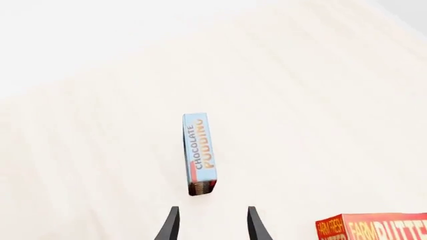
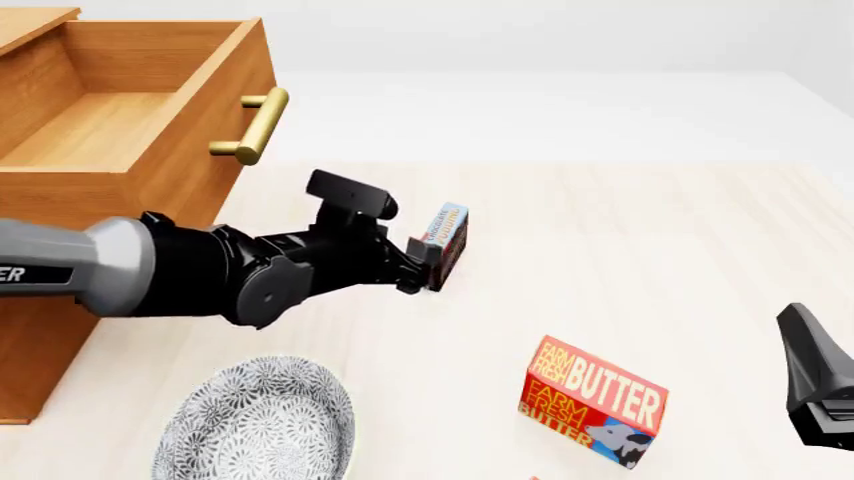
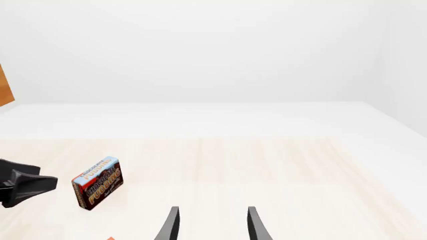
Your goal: Put the chocolate pudding in the top drawer of the cabinet and close it.
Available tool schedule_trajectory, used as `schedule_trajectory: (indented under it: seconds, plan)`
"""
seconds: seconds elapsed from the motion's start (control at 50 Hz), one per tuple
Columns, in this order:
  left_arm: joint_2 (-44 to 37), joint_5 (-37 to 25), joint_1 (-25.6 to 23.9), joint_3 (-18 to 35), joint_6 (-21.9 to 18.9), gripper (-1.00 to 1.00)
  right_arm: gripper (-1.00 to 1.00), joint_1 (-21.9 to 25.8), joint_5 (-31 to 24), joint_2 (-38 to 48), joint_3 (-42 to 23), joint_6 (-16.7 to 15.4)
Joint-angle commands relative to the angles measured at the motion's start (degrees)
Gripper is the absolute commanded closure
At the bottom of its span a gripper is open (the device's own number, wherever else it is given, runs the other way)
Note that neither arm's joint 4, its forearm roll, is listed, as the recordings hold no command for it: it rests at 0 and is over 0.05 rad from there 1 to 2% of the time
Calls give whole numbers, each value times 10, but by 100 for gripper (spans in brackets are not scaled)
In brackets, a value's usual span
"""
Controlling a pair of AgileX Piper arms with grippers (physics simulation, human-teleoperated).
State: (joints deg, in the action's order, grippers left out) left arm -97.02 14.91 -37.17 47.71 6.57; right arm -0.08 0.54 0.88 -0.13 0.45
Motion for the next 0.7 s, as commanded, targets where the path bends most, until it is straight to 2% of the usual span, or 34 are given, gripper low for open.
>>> schedule_trajectory:
  seconds: [0.02,0.7]
  plan:
    - [-24,2,5,17,-2,-100,-100,0,0,0,0,0]
    - [-86,12,7,63,19,-100,-100,0,0,0,0,0]
